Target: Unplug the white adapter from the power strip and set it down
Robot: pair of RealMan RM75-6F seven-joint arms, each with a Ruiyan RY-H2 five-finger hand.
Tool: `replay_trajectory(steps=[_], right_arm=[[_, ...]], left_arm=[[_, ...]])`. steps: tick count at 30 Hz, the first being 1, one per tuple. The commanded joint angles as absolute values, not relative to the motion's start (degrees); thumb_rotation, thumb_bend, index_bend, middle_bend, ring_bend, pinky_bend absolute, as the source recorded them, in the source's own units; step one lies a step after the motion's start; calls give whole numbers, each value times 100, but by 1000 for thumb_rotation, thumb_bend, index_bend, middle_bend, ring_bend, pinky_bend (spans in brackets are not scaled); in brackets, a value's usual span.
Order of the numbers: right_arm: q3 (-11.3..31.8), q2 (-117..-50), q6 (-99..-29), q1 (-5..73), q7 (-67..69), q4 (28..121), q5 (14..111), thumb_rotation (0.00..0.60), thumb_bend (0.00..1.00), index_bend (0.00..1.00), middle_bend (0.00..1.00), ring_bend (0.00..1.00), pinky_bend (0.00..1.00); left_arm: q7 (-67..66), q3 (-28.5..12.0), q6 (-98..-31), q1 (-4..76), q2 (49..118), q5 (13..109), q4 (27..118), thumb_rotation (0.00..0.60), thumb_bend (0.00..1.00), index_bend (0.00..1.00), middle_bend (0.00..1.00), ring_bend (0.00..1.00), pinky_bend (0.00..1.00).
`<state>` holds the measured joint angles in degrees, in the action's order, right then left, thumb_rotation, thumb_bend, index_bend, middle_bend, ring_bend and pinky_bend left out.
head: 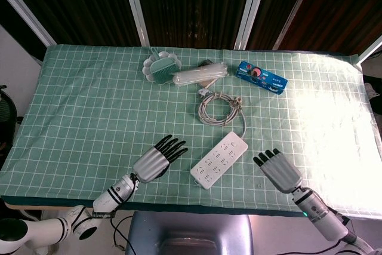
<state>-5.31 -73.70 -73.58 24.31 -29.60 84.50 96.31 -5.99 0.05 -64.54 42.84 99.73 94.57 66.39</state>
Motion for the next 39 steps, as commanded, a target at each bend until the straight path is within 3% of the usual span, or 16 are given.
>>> replay_trajectory(steps=[1,9,12,16,19,24,27,33,37,39], right_arm=[[-578,-7179,-6802,2309,-3770,8546,9124,600,542,721,590,504,703],[-421,-7225,-6045,2340,-5149,8794,8057,600,541,485,430,328,599],[-384,-7208,-5913,2360,-5471,8960,7727,600,521,317,314,239,533],[-384,-7135,-5889,2364,-5391,9132,7637,600,415,106,205,152,473],[-382,-7006,-5978,2316,-5075,9333,7680,600,297,13,127,97,423],[-378,-6691,-6408,2121,-4195,9695,8016,600,205,0,43,39,362],[-306,-6507,-7182,1735,-3572,9989,8184,600,203,0,10,8,314],[-14,-6476,-9001,821,-2531,9974,8358,600,203,0,0,0,17],[114,-6589,-9686,369,-1893,9592,8302,600,201,0,0,0,0],[150,-6685,-9785,232,-1647,9406,8194,600,200,0,0,0,0]], left_arm=[[-511,7,-6502,4229,9874,9428,6630,600,737,0,0,0,10],[-318,4,-6626,4100,9744,9365,6536,600,696,0,0,0,10],[-266,13,-6701,4058,9690,9384,6546,600,679,0,0,0,10],[-228,37,-6807,3968,9605,9387,6589,600,658,0,0,0,11],[-189,92,-6934,3855,9480,9406,6660,600,640,0,0,0,15],[-205,231,-7203,3535,9034,9368,6982,600,600,0,0,0,21],[-407,343,-7544,3124,8579,9220,7358,600,584,0,0,0,25],[-782,341,-8540,2111,7776,8675,7942,600,581,0,0,0,35],[-163,208,-9295,1509,7766,8499,7531,600,575,0,0,0,55],[-254,170,-9320,1415,7709,8425,7573,600,561,0,0,0,49]])
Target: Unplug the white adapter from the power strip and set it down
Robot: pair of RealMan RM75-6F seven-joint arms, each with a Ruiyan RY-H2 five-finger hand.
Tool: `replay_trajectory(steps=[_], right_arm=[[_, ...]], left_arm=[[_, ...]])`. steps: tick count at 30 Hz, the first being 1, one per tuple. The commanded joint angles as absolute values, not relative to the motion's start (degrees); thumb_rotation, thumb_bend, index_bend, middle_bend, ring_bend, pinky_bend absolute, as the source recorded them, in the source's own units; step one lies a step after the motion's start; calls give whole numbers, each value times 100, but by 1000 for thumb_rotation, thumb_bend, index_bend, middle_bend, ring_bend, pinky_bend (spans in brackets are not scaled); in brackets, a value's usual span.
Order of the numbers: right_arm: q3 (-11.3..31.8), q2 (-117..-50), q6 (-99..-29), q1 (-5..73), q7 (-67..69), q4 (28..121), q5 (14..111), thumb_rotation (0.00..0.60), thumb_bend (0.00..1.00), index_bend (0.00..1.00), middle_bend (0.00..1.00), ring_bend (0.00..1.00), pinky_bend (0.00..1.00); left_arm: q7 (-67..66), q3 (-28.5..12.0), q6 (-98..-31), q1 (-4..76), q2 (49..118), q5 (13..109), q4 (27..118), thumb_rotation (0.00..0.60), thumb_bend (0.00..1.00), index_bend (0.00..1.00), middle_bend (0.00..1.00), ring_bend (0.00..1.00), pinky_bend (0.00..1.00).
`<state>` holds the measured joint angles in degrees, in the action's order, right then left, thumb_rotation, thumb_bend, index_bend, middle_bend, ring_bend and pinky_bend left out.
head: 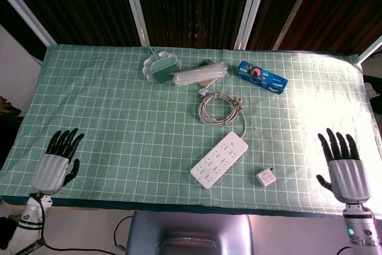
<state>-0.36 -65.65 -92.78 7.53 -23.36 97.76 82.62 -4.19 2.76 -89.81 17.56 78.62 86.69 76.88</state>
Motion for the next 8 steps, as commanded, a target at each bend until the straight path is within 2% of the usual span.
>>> replay_trajectory(steps=[1,4,8], right_arm=[[162,-6681,-9765,208,-1617,9360,8169,600,198,0,0,0,0],[223,-6635,-9721,208,-1493,9288,8203,600,195,0,0,0,0],[195,-6555,-9368,257,-1375,9282,8139,600,194,0,0,0,0]], left_arm=[[-245,152,-9393,1397,7675,8513,7597,600,558,0,0,0,48],[-171,158,-9387,1355,7645,8629,7617,600,555,0,0,0,47],[-13,296,-8999,1389,7482,8725,7803,600,554,0,0,0,48]])
